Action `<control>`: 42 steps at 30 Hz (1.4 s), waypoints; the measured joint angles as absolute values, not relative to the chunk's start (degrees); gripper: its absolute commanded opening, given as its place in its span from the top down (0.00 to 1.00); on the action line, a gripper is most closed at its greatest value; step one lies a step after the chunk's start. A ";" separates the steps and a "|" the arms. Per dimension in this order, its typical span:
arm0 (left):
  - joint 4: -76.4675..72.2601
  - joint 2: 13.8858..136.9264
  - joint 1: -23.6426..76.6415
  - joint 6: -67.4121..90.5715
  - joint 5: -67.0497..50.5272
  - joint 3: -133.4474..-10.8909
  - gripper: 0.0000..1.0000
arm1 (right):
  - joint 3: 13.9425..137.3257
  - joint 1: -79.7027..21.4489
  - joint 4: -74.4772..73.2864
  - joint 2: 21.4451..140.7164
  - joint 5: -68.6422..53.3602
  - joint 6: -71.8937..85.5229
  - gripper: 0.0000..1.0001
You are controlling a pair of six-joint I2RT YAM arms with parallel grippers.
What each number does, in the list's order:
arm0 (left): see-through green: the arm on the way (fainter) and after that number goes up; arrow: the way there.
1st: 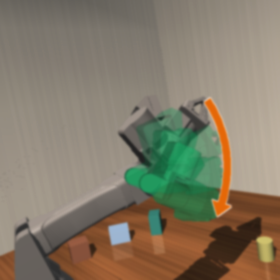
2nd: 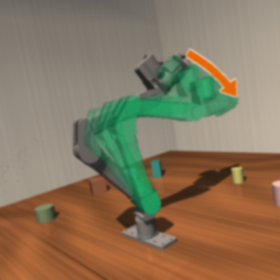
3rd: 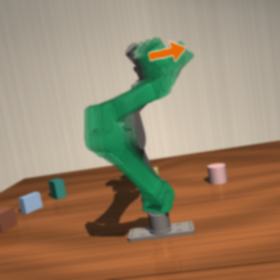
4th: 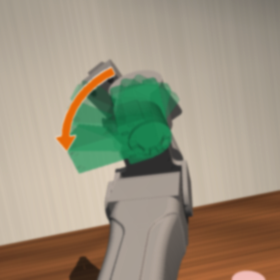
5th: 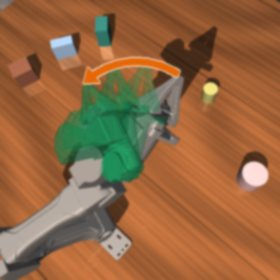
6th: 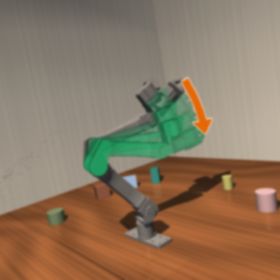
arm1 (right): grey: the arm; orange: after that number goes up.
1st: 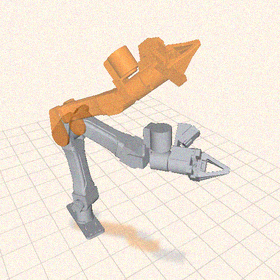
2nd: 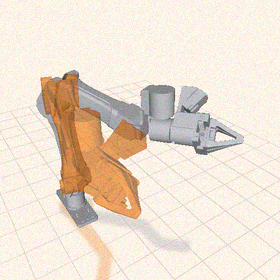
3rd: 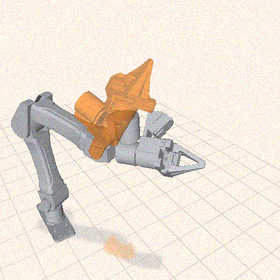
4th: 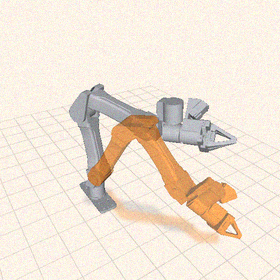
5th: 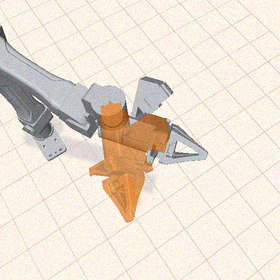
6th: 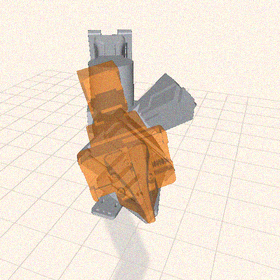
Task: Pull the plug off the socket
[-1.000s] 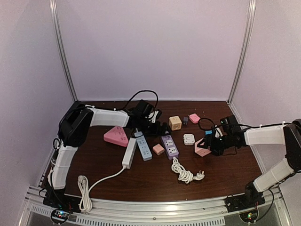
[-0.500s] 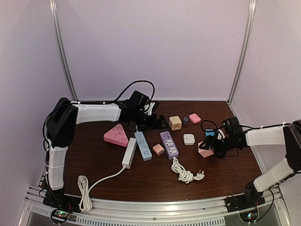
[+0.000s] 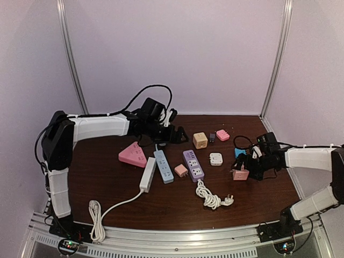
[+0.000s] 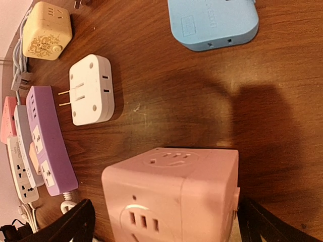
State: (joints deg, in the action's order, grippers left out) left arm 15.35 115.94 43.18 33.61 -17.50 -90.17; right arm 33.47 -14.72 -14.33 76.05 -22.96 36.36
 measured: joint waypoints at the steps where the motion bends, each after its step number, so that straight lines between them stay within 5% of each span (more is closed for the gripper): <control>1: 15.53 115.15 43.18 33.32 -17.04 -89.71 0.02 | 33.61 -14.72 -14.85 75.57 -22.31 36.14 0.00; 19: 16.29 92.51 39.16 28.80 -5.72 -72.03 0.02 | 38.35 -14.70 -17.04 64.64 -7.86 33.98 0.00; 30: 15.59 71.75 27.11 24.86 10.00 -55.22 0.02 | 35.92 -14.33 4.32 67.79 8.60 22.81 0.00; 42: 2.68 64.18 10.52 17.45 8.88 -38.89 0.02 | 31.11 -7.94 26.68 77.06 12.71 17.54 0.00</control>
